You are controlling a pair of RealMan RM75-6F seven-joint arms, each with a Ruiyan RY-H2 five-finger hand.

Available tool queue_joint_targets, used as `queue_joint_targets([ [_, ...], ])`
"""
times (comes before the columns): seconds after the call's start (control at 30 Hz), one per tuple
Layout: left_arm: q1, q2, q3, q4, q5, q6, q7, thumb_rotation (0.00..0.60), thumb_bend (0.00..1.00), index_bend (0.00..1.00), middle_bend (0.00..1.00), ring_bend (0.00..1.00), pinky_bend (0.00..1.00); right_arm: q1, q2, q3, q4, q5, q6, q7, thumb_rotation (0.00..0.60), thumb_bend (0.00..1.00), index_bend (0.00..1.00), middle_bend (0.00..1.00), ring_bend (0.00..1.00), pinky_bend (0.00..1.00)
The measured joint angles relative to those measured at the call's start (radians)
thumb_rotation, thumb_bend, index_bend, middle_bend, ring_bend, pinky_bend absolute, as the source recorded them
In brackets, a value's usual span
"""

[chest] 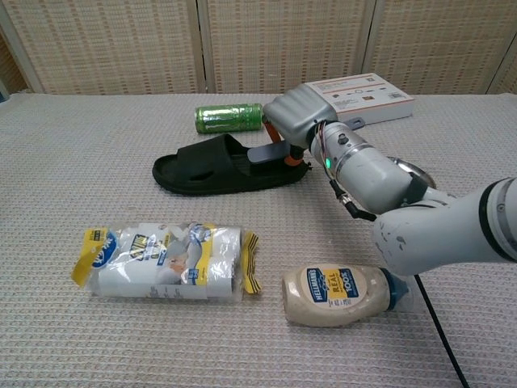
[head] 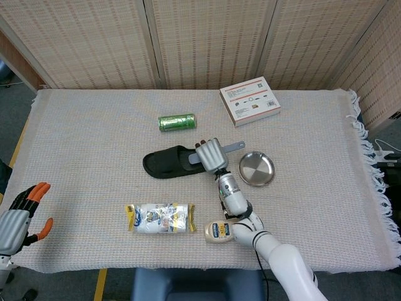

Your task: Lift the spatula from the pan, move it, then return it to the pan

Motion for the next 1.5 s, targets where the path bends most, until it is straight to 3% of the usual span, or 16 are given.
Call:
queue_joint_targets([
  [0.57, 0.004, 0.006, -0.001, 0.001, 0.005, 0.014, -0.014, 0.6, 0.46, 0.0, 0.0, 0.0, 0.1, 0.025, -0.035, 0.009, -0.01, 0.006, -0.003, -0.006, 0.6, 0.32, 0.94, 0.72, 0.63, 0.69],
  [0.87, 0.003, 0.001, 0.0, -0.002, 0.006, 0.01, 0.004, 0.6, 0.46, 0.0, 0.0, 0.0, 0.1, -0.009, 0.016, 0.004, -0.036, 0.007, 0.001, -0.003, 0.6, 0.32, 0.94, 0.72, 0.63, 0.69],
  [1.07, 0.005, 0.0, -0.001, -0.005, 0.007, 0.016, 0.012, 0.6, 0.46, 0.0, 0.0, 0.0, 0.1, -0.043, 0.075, 0.014, -0.123, 0.0, 0.103, 0.061, 0.6, 0.32, 0.94, 0.72, 0.63, 0.69],
  [1.27, 0.004, -0.001, 0.004, -0.01, 0.017, 0.016, 0.02, 0.6, 0.46, 0.0, 0.0, 0.0, 0.1, -0.168, 0.2, -0.014, -0.286, -0.014, 0.198, 0.072, 0.6, 0.32, 0.94, 0.72, 0.63, 0.68],
  [1.5, -0.003, -0.008, 0.007, -0.018, 0.023, 0.006, 0.039, 0.6, 0.46, 0.0, 0.0, 0.0, 0.1, -0.388, 0.351, -0.109, -0.446, -0.015, 0.248, 0.053, 0.6, 0.32, 0.94, 0.72, 0.63, 0.68],
])
